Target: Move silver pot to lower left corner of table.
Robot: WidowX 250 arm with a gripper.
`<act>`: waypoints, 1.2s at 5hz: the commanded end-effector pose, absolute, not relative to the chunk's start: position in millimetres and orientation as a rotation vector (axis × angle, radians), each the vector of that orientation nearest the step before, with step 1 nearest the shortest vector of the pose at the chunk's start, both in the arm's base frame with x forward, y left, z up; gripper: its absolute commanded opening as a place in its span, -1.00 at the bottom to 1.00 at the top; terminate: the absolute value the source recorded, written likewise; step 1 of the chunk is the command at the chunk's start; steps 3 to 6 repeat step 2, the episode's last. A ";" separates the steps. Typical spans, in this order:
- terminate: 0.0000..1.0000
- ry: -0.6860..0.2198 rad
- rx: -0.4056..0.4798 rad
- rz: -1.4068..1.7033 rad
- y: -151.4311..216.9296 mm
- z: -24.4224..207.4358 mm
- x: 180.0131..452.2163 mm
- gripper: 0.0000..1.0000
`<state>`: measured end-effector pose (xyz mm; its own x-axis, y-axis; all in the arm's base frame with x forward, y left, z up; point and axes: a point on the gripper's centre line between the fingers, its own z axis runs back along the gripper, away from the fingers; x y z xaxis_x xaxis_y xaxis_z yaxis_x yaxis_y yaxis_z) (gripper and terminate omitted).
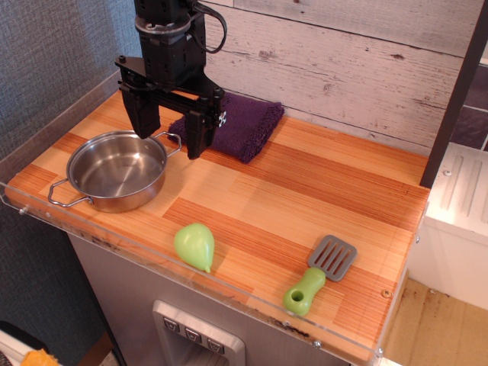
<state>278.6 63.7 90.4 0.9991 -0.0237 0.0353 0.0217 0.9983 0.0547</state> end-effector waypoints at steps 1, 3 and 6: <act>-1.00 -0.071 0.061 -0.013 64.9 102.9 276.0 1.00; 1.00 -0.071 0.061 -0.013 64.9 102.9 276.0 1.00; 1.00 -0.071 0.061 -0.013 64.9 102.9 276.0 1.00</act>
